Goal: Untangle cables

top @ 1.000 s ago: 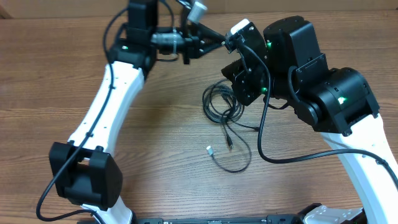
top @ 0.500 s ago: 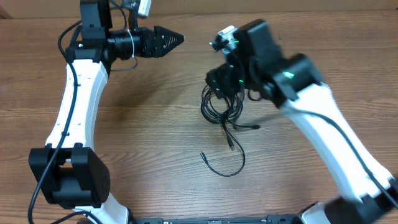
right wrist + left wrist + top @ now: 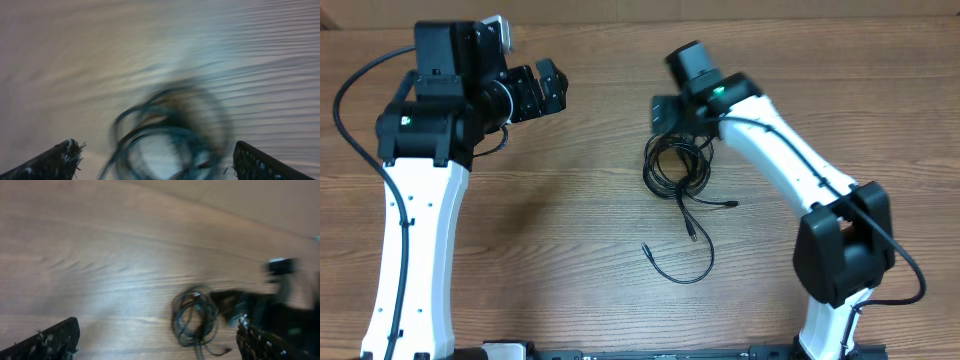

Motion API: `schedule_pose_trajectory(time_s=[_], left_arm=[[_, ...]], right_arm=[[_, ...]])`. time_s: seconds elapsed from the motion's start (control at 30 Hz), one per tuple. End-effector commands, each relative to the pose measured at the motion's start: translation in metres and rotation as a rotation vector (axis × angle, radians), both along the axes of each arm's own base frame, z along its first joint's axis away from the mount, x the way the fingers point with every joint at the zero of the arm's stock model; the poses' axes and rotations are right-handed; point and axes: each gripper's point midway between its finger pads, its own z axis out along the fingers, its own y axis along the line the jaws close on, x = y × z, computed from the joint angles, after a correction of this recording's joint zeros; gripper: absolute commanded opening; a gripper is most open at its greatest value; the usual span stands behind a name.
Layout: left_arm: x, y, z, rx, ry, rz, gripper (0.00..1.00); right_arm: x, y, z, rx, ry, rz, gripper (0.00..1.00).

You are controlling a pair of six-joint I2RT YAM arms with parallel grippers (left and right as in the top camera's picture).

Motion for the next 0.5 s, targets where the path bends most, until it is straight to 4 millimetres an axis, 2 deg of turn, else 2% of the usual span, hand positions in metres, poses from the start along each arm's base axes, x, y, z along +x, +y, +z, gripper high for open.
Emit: schedule_pose_trajectory(time_s=[0.0,0.17,0.33,0.4,0.47], left_arm=[[0.006,-0.011,-0.028,0.044,0.074,0.012,0.99],[0.013,-0.069,-0.062,0.062,0.134,-0.122,1.0],[0.022,-0.128,-0.106,0.106,0.163,-0.268,1.0],[0.026,-0.142,-0.128,0.125,0.183,-0.308,1.0],[0.03,-0.147,-0.149,0.14,0.216,-0.325,1.0]], right_arm=[[0.023,-0.07,0.012,0.027,-0.017,-0.249,0.97],[0.02,-0.128,0.01,0.104,0.071,-0.33,0.97],[0.014,-0.155,0.008,0.134,0.112,-0.291,0.96],[0.01,-0.166,0.009,0.121,0.121,-0.286,0.96],[0.007,-0.171,0.011,0.11,0.123,-0.275,0.96]])
